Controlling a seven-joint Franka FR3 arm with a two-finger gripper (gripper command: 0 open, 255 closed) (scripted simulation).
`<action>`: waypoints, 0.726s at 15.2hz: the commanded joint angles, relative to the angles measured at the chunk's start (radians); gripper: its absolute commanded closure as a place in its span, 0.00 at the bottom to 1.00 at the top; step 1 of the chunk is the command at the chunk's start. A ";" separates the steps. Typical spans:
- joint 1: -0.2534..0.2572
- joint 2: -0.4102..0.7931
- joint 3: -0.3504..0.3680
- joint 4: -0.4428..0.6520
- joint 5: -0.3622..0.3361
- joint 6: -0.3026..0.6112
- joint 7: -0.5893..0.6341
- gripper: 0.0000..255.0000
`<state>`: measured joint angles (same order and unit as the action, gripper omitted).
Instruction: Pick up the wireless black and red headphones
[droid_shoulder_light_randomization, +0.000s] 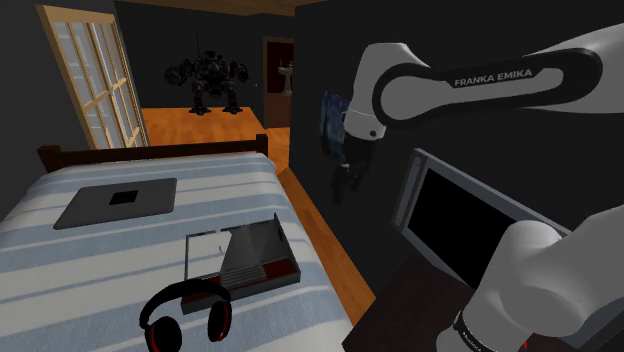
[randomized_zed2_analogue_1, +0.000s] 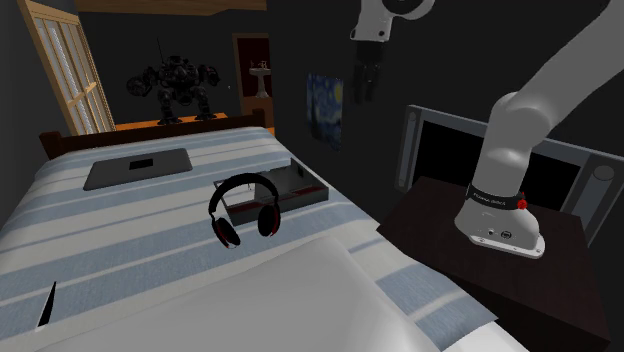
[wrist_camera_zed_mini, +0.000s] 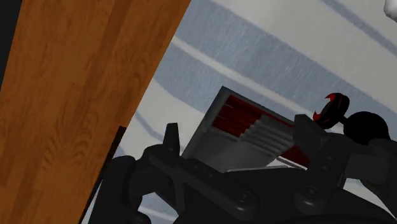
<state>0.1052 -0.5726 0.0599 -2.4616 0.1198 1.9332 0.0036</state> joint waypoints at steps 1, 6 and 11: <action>0.024 0.063 0.007 0.017 0.011 0.067 -0.041 0.00; 0.084 0.201 0.033 0.049 0.042 0.221 -0.135 0.00; 0.140 0.341 0.063 0.102 0.070 0.354 -0.230 0.00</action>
<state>0.2352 -0.2588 0.1191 -2.3698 0.1844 2.2594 -0.2019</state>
